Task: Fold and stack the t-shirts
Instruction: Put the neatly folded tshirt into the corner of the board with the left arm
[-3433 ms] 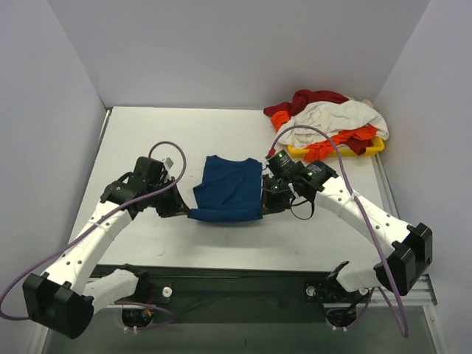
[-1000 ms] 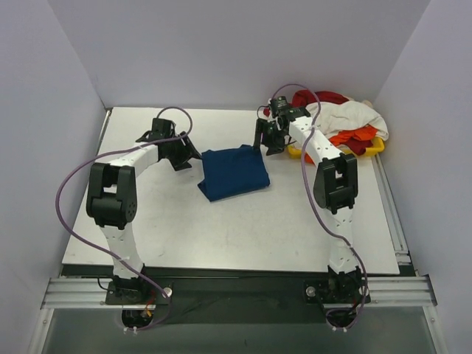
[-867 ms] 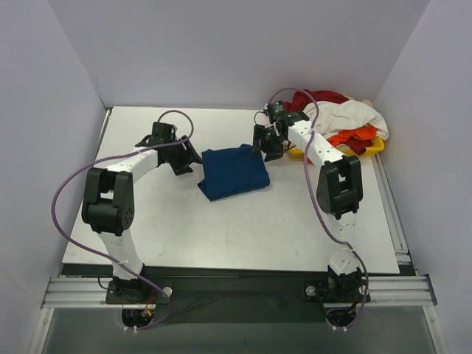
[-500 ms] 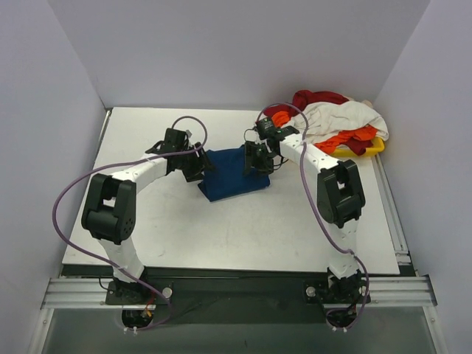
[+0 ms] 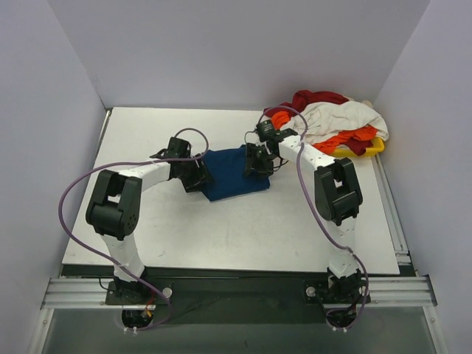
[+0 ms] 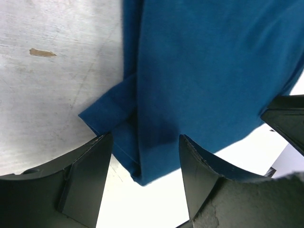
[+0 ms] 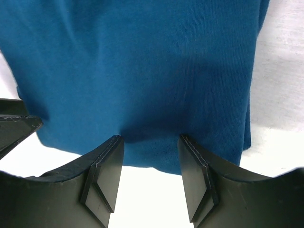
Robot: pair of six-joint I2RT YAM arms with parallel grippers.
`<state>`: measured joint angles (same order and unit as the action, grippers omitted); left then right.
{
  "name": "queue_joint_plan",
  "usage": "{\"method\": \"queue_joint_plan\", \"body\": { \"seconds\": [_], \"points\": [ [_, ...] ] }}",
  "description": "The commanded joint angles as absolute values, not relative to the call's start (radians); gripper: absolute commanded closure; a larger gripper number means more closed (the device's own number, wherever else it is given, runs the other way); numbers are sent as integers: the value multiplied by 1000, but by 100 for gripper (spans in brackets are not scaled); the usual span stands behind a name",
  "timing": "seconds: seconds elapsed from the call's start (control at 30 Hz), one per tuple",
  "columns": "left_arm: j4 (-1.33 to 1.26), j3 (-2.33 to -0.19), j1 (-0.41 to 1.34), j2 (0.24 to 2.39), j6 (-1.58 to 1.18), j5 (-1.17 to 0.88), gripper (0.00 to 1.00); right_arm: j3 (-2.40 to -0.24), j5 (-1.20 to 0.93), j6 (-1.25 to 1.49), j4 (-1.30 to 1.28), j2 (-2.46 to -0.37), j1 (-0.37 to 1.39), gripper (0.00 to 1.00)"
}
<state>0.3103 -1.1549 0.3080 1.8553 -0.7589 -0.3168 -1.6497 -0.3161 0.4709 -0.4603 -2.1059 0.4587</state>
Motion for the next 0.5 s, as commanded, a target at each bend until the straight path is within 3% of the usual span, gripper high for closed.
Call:
{"method": "queue_joint_plan", "body": {
  "seconds": [0.0,0.47],
  "points": [
    [245,-1146,311,1878,-764,-308,32,-1646,-318,476,-466,-2118,456,51],
    [247,-1150,339,1974,-770,-262,32,-1649,-325,483,-462,-2126,460,51]
  ]
}}
